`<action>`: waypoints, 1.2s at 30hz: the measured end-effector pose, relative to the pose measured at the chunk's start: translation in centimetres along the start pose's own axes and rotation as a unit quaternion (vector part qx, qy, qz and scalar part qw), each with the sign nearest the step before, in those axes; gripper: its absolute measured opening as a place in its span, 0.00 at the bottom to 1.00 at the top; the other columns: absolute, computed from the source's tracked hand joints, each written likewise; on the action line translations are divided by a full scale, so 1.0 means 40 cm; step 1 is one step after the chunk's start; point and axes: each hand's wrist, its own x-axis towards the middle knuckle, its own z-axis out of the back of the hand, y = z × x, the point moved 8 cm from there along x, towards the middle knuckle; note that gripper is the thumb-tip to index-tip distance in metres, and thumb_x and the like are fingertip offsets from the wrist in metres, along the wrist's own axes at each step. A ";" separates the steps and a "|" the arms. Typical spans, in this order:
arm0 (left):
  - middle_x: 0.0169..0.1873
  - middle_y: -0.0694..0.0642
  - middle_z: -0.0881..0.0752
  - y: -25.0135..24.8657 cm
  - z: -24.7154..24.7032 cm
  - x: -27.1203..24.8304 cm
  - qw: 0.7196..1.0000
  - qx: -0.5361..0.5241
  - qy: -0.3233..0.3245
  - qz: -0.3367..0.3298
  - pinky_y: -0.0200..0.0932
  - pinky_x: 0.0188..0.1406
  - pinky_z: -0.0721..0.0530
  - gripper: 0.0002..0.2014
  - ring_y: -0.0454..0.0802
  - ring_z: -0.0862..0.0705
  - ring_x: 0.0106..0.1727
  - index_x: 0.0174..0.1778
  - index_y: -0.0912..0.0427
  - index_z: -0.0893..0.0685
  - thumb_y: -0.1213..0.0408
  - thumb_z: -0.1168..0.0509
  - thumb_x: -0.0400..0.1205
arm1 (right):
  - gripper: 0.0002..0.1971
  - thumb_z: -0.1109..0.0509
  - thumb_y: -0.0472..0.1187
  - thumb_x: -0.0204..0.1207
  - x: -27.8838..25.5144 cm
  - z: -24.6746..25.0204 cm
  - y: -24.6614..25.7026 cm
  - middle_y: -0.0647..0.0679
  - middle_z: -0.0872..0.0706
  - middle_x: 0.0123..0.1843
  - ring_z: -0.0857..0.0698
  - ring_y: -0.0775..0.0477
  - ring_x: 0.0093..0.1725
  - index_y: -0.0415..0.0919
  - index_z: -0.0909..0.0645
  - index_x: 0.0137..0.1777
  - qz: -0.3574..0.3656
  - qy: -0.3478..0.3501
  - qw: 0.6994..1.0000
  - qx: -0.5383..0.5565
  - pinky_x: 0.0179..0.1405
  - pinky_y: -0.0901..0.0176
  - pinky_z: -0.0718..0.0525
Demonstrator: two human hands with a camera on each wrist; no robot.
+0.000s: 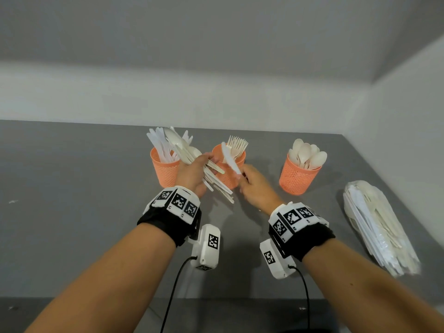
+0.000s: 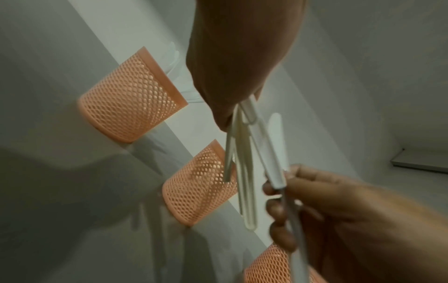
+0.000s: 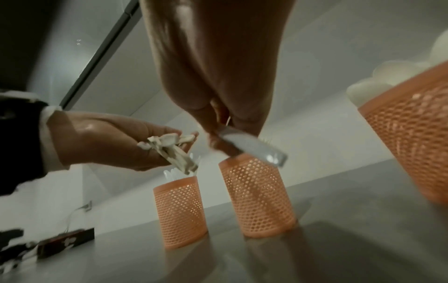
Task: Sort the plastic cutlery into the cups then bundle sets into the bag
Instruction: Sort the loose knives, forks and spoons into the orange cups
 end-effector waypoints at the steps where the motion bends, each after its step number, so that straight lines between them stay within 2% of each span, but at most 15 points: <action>1: 0.36 0.60 0.16 -0.001 0.001 0.001 1.000 -0.002 -0.001 0.000 0.42 0.28 0.15 0.09 0.50 0.13 0.31 0.56 0.68 0.23 0.71 0.37 0.81 | 0.08 0.43 0.38 0.84 -0.002 0.013 0.016 0.46 0.22 0.46 0.23 0.51 0.41 0.37 0.24 0.54 0.017 -0.022 1.000 0.008 0.38 0.63 0.26; 4: 0.33 0.61 0.17 0.006 -0.001 0.002 1.000 0.020 0.001 0.000 0.41 0.27 0.15 0.04 0.50 0.13 0.29 0.49 0.68 0.22 0.71 0.39 0.82 | 0.09 0.35 0.37 0.79 -0.011 0.003 0.072 0.53 0.21 0.40 0.23 0.60 0.37 0.34 0.22 0.56 0.054 -0.005 0.998 0.043 0.38 0.76 0.24; 6: 0.30 0.61 0.19 0.010 -0.008 -0.001 0.999 0.032 0.006 -0.001 0.43 0.27 0.16 0.03 0.50 0.15 0.26 0.41 0.66 0.22 0.72 0.38 0.81 | 0.13 0.31 0.36 0.76 -0.014 -0.025 0.095 0.58 0.22 0.38 0.24 0.62 0.34 0.35 0.22 0.60 0.064 0.046 0.997 -0.018 0.36 0.80 0.27; 8: 0.28 0.58 0.19 0.007 -0.006 -0.004 0.999 0.034 -0.003 -0.003 0.44 0.30 0.15 0.05 0.49 0.16 0.26 0.38 0.64 0.21 0.72 0.37 0.81 | 0.19 0.32 0.35 0.77 -0.013 -0.029 0.096 0.54 0.17 0.47 0.22 0.58 0.42 0.39 0.25 0.68 0.047 0.076 0.994 -0.058 0.41 0.77 0.30; 10: 0.24 0.56 0.19 -0.006 0.002 -0.007 1.000 0.024 -0.017 -0.001 0.42 0.29 0.16 0.07 0.48 0.17 0.24 0.37 0.63 0.23 0.73 0.37 0.81 | 0.18 0.33 0.35 0.78 -0.011 -0.022 0.077 0.48 0.16 0.56 0.22 0.54 0.49 0.41 0.24 0.68 0.025 0.109 0.991 -0.073 0.49 0.68 0.29; 12: 0.15 0.52 0.22 -0.020 0.019 -0.007 0.999 0.004 -0.047 -0.001 0.36 0.22 0.19 0.09 0.43 0.21 0.17 0.35 0.63 0.24 0.73 0.38 0.82 | 0.11 0.34 0.36 0.78 -0.011 -0.011 0.048 0.51 0.16 0.50 0.22 0.55 0.45 0.48 0.20 0.57 0.003 0.137 0.987 -0.083 0.48 0.65 0.28; 14: 0.16 0.52 0.25 -0.029 0.031 -0.005 0.997 -0.013 -0.070 -0.002 0.34 0.18 0.21 0.10 0.41 0.25 0.13 0.35 0.62 0.25 0.73 0.38 0.82 | 0.07 0.36 0.37 0.79 -0.010 -0.002 0.028 0.52 0.20 0.45 0.24 0.56 0.40 0.49 0.22 0.52 -0.034 0.145 0.987 -0.067 0.43 0.62 0.28; 17: 0.15 0.51 0.26 -0.020 0.031 -0.002 0.996 0.014 -0.084 -0.009 0.36 0.21 0.21 0.11 0.41 0.25 0.14 0.32 0.62 0.26 0.72 0.37 0.81 | 0.20 0.41 0.39 0.82 -0.014 -0.025 0.051 0.46 0.21 0.58 0.24 0.50 0.50 0.44 0.34 0.73 -0.024 0.167 0.981 -0.094 0.48 0.60 0.30; 21: 0.15 0.50 0.24 -0.015 0.020 -0.003 0.996 0.030 -0.079 -0.014 0.37 0.23 0.20 0.10 0.42 0.22 0.16 0.33 0.62 0.25 0.70 0.35 0.81 | 0.26 0.43 0.40 0.84 -0.021 -0.048 0.080 0.44 0.26 0.73 0.26 0.46 0.68 0.45 0.44 0.80 0.019 0.195 0.973 -0.120 0.58 0.66 0.35; 24: 0.26 0.52 0.25 -0.033 0.048 0.008 0.993 0.018 -0.114 -0.025 0.37 0.27 0.21 0.07 0.40 0.25 0.19 0.39 0.59 0.24 0.72 0.36 0.81 | 0.20 0.40 0.36 0.81 -0.020 -0.021 0.030 0.46 0.20 0.60 0.24 0.48 0.54 0.44 0.31 0.73 -0.010 0.216 0.966 -0.144 0.54 0.61 0.29; 27: 0.30 0.51 0.25 -0.039 0.069 0.013 0.990 0.009 -0.141 -0.027 0.41 0.33 0.20 0.05 0.41 0.26 0.27 0.50 0.58 0.23 0.70 0.37 0.82 | 0.04 0.35 0.32 0.74 0.000 0.041 0.008 0.46 0.18 0.39 0.22 0.47 0.37 0.42 0.20 0.45 -0.005 0.100 0.990 -0.098 0.41 0.55 0.25; 29: 0.31 0.51 0.24 -0.027 0.068 0.013 0.988 0.022 -0.150 -0.023 0.45 0.36 0.20 0.09 0.43 0.25 0.29 0.56 0.58 0.24 0.70 0.37 0.82 | 0.06 0.28 0.35 0.71 0.005 0.052 0.024 0.46 0.18 0.33 0.20 0.49 0.33 0.42 0.22 0.36 0.007 0.043 0.998 -0.035 0.37 0.58 0.22; 32: 0.32 0.53 0.25 0.001 0.038 0.016 0.994 -0.006 -0.111 -0.011 0.50 0.43 0.19 0.09 0.48 0.23 0.35 0.56 0.61 0.24 0.73 0.39 0.81 | 0.10 0.21 0.41 0.67 0.004 -0.015 0.090 0.57 0.22 0.28 0.24 0.62 0.28 0.38 0.17 0.44 0.062 0.068 0.996 -0.022 0.32 0.71 0.28; 34: 0.30 0.51 0.29 0.029 0.028 0.029 0.993 -0.053 -0.097 0.045 0.44 0.43 0.23 0.06 0.48 0.25 0.37 0.48 0.61 0.25 0.76 0.42 0.82 | 0.14 0.22 0.41 0.68 0.016 -0.061 0.104 0.50 0.16 0.34 0.19 0.57 0.35 0.35 0.17 0.51 0.088 0.080 0.992 -0.049 0.39 0.61 0.22; 36: 0.34 0.51 0.27 0.021 0.034 0.029 0.995 0.030 -0.090 0.022 0.38 0.36 0.22 0.10 0.46 0.24 0.36 0.42 0.56 0.27 0.76 0.44 0.82 | 0.14 0.25 0.38 0.70 0.028 -0.067 0.102 0.42 0.12 0.45 0.15 0.44 0.46 0.34 0.18 0.54 0.085 0.069 0.992 -0.062 0.48 0.51 0.19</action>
